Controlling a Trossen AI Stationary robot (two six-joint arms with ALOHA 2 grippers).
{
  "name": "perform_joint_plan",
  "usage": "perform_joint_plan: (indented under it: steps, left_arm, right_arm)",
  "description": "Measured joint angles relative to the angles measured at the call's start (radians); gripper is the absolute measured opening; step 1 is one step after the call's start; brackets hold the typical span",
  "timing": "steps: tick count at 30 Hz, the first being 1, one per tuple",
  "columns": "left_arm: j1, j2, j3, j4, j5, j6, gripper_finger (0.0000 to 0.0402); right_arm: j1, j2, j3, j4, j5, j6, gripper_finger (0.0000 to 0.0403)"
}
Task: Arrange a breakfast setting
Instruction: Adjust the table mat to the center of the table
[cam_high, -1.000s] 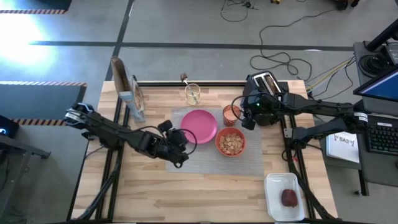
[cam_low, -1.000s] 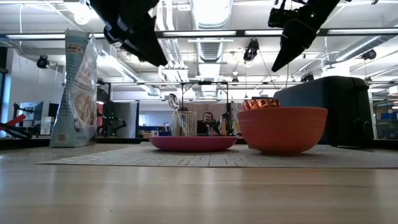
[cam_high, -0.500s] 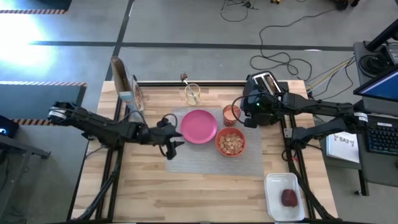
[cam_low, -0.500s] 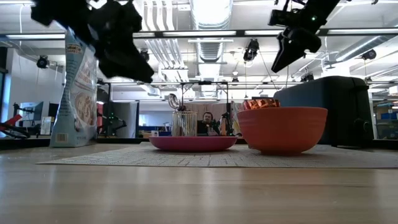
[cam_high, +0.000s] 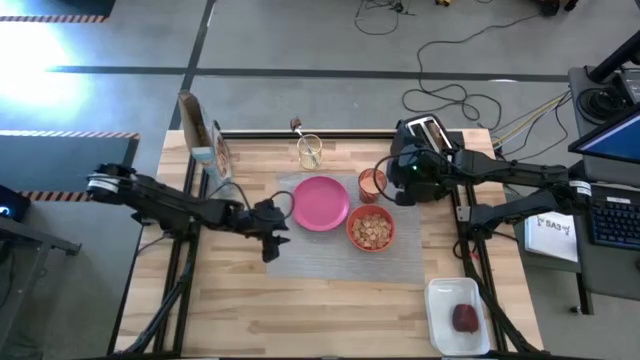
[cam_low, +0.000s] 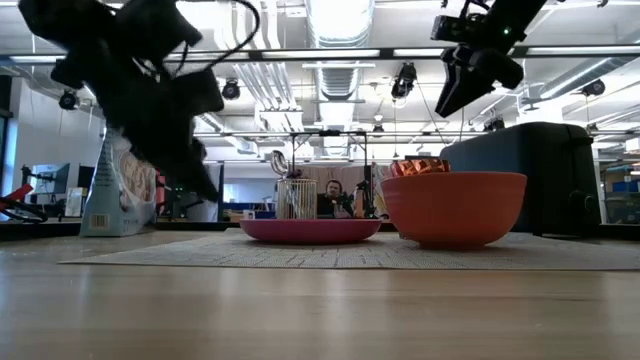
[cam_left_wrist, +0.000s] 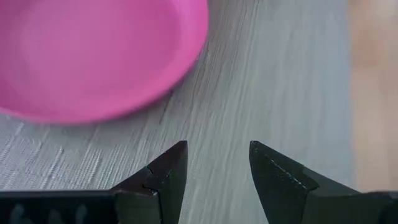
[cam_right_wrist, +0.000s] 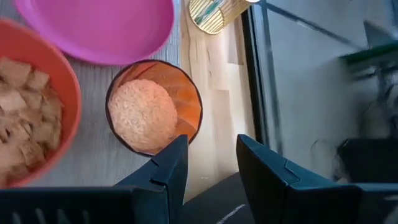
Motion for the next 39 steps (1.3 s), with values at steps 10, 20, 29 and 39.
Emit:
perform_joint_plan:
  steps: [10, 20, 29, 39]
  left_arm:
    - [-0.037, 0.241, 0.032, 0.064, 0.008, 0.012, 0.0155]
    - [-0.123, 0.263, 0.028, 0.001, 0.012, -0.099, 0.0155]
    - [-0.175, 0.137, 0.022, -0.241, 0.082, -0.196, 0.0155]
    - [-0.197, 0.080, 0.019, -0.398, 0.082, -0.254, 0.0155]
  right_arm:
    - [0.007, 0.000, 0.000, 0.003, -0.008, 0.570, 0.0128]
    - [0.007, 0.000, 0.000, -0.004, -0.008, 0.813, 0.0128]
    - [0.007, 0.000, 0.000, -0.004, -0.008, 0.813, 0.0128]
    - [0.007, 0.000, 0.000, -0.004, -0.008, 0.816, 0.0128]
